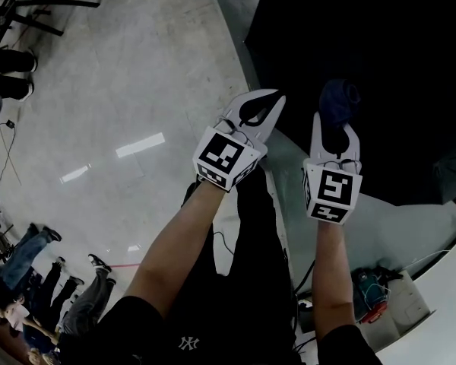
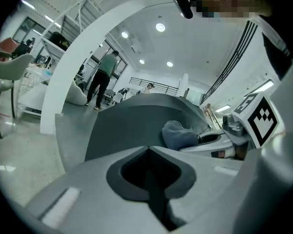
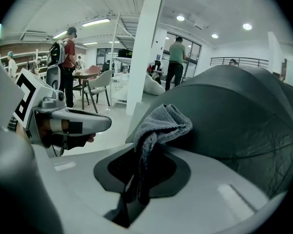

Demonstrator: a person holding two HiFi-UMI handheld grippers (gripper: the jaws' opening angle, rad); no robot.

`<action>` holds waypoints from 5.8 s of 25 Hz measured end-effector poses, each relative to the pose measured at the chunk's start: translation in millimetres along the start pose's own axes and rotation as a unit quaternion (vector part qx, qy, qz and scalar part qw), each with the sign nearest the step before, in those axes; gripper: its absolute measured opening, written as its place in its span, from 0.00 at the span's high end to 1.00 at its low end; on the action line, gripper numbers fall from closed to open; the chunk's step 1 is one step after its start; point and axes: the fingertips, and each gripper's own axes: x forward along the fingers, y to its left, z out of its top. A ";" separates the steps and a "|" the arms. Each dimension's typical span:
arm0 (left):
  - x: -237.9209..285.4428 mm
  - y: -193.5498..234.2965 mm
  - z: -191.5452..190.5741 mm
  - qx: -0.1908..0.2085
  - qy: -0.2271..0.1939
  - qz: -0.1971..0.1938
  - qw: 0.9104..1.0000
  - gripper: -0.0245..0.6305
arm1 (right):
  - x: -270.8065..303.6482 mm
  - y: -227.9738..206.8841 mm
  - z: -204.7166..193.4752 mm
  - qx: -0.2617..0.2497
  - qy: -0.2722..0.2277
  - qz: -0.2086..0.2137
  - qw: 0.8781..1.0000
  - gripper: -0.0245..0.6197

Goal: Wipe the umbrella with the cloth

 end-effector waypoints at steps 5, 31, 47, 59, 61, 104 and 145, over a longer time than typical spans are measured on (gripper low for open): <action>-10.3 32.5 -19.2 -0.009 -0.001 0.009 1.000 0.96 | 36.8 30.0 -4.0 -0.010 0.004 0.012 1.000 0.84; -18.7 180.4 -102.0 0.000 -0.031 0.060 0.998 0.96 | 235.2 127.2 -83.2 -0.061 0.058 0.039 0.996 0.84; -34.4 183.4 -90.0 -0.006 -0.027 0.066 0.997 0.96 | 234.8 147.6 -76.8 -0.063 0.055 0.064 0.994 0.84; -84.7 108.3 15.4 0.002 -0.016 0.048 0.999 0.96 | 105.2 134.6 24.1 -0.026 0.017 0.061 0.998 0.84; -89.8 87.1 40.2 0.005 -0.016 0.037 0.999 0.96 | 72.5 120.4 43.1 -0.015 0.010 0.048 0.999 0.84; 34.0 -59.2 92.1 0.028 0.029 -0.057 0.998 0.96 | -73.0 -148.8 20.2 0.090 0.012 -0.157 0.983 0.84; -1.0 73.0 59.5 -0.014 -0.008 0.047 0.999 0.96 | 62.6 -25.5 86.5 0.075 0.031 -0.003 0.997 0.84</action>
